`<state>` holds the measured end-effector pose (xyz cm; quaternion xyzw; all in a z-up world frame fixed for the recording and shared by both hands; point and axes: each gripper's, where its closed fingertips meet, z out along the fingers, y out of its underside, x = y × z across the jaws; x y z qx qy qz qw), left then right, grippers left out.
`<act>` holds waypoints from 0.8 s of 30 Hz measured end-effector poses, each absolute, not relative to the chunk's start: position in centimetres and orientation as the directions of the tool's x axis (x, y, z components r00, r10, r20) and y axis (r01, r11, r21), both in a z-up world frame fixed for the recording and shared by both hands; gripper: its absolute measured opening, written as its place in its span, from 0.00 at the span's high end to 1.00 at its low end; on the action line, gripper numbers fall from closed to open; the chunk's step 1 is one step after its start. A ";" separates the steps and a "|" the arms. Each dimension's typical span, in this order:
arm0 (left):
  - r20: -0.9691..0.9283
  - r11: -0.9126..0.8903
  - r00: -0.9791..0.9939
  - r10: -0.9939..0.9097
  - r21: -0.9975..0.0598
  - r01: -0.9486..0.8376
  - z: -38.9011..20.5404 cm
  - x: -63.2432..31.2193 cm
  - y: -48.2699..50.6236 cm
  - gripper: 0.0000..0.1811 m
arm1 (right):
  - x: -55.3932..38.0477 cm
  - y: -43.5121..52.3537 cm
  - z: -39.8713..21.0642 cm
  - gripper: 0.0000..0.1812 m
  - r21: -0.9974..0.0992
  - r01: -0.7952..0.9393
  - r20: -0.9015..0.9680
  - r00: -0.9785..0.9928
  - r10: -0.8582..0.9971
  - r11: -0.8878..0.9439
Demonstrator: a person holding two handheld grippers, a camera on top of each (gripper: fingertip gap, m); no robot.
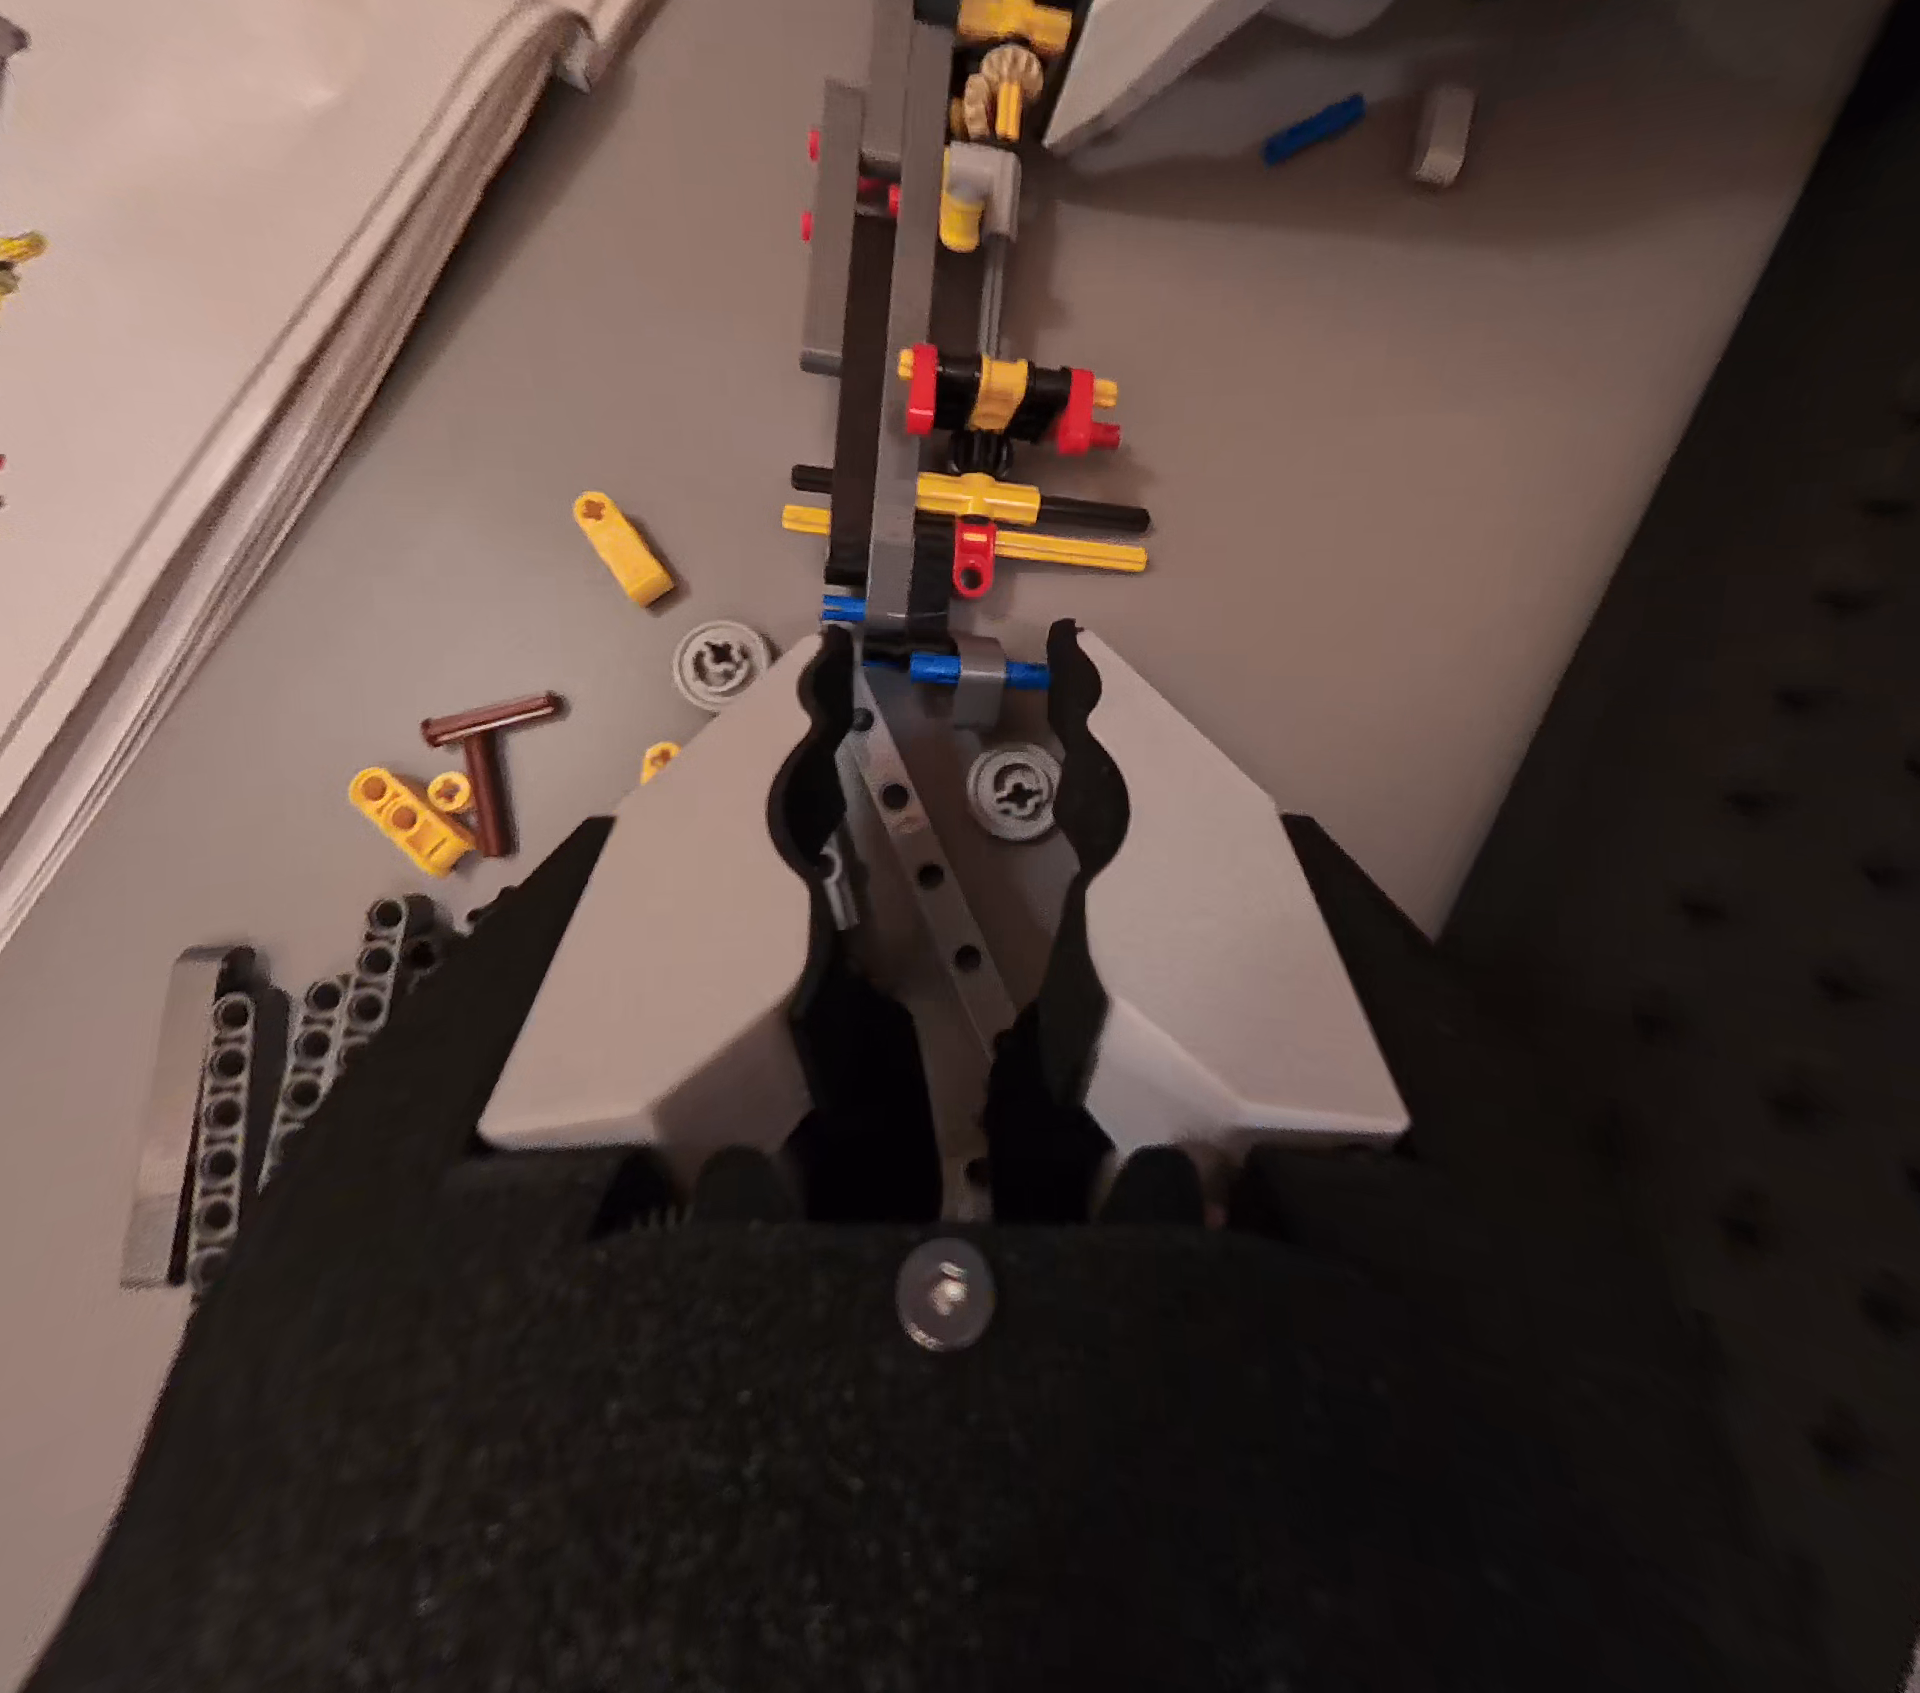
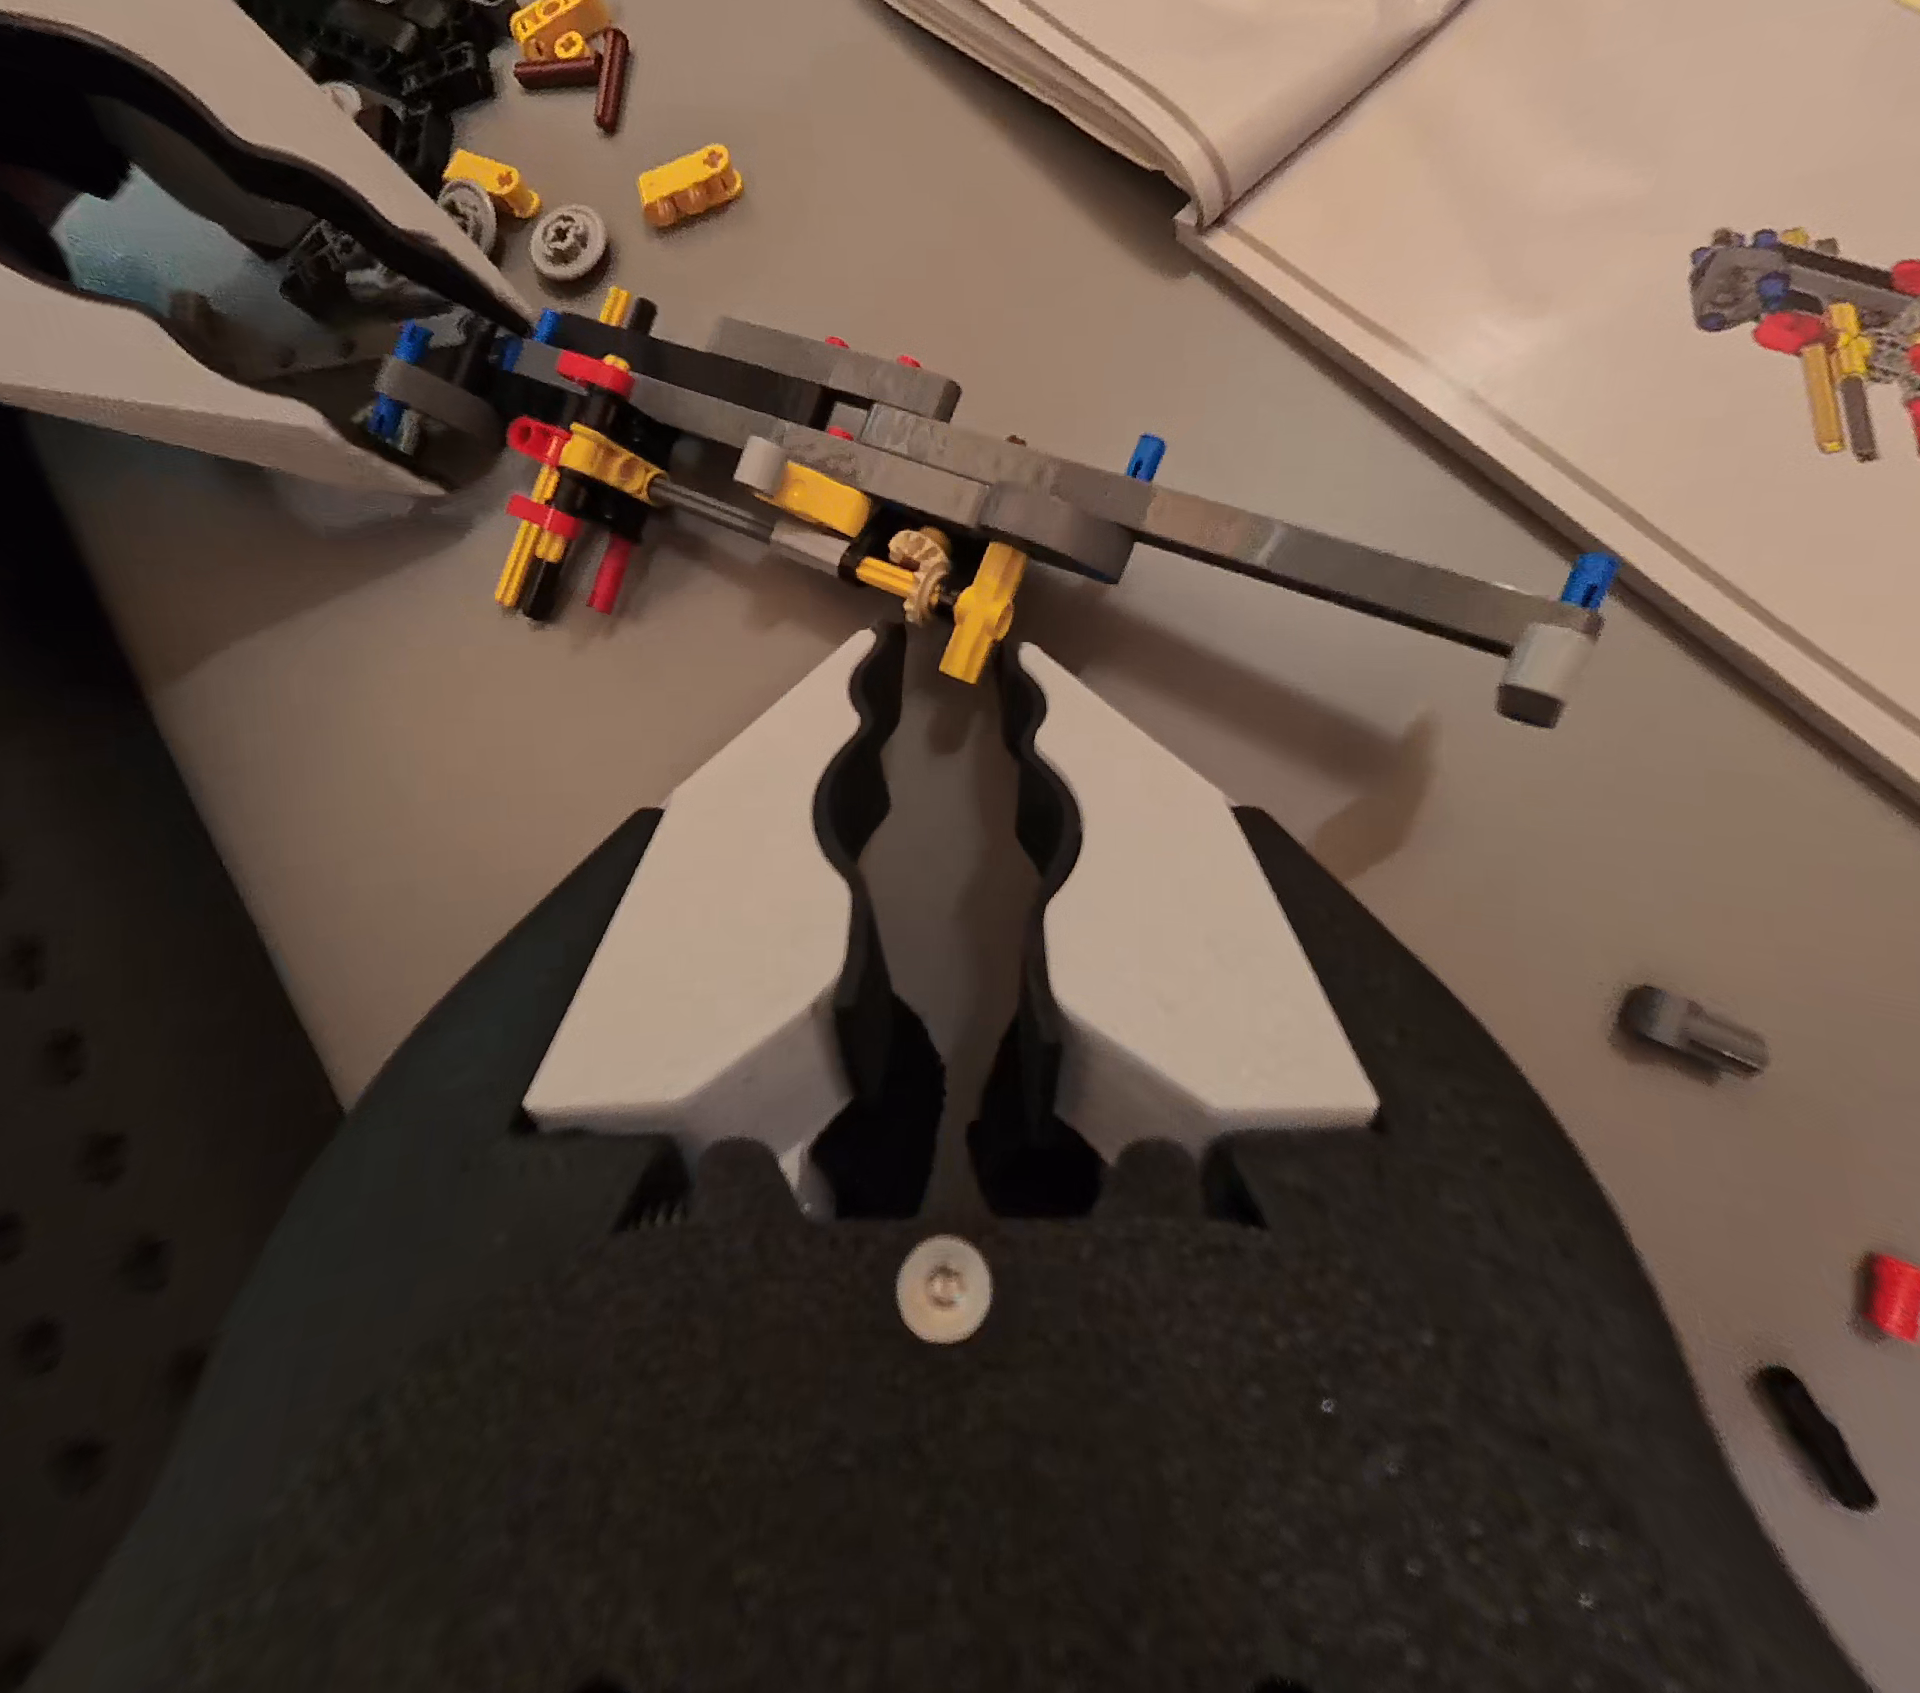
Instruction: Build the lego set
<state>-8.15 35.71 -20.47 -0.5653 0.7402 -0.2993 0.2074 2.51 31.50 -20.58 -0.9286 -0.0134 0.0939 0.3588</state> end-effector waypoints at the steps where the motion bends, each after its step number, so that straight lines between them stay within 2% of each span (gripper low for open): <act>1: 0.053 0.153 -0.266 -0.963 -0.701 -0.696 -19.8 -8.3 35.8 0.79 | 2.7 31.4 -20.4 0.90 -0.671 -0.047 -0.162 0.983 0.085 -0.740; 5: 0.167 -0.004 -0.192 -0.967 -0.765 -0.644 -17.2 -10.8 38.2 0.78 | 3.7 29.9 -19.0 0.90 -0.709 -0.088 -0.166 0.985 0.043 -0.700; 10: 0.079 -0.045 -0.018 -0.997 -0.723 -0.690 -16.8 -16.1 45.0 0.79 | 4.4 28.5 -17.0 0.90 -0.811 -0.182 -0.205 0.979 -0.021 -0.556; 13: 0.111 -0.085 0.007 -0.994 -0.721 -0.688 -16.0 -17.6 46.0 0.80 | 4.0 28.9 -15.8 0.90 -0.864 -0.222 -0.227 0.973 -0.043 -0.452; 18: 0.076 -0.020 -0.041 -0.996 -0.659 -0.752 -17.6 -18.2 44.4 0.85 | 4.2 29.8 -14.2 0.90 -0.923 -0.131 -0.110 0.991 -0.078 -0.361; 24: 0.030 -0.126 0.135 -0.990 -0.598 -0.791 -18.4 -21.5 47.4 0.86 | 3.7 30.1 -14.7 0.90 -0.921 -0.122 -0.112 0.993 -0.048 -0.369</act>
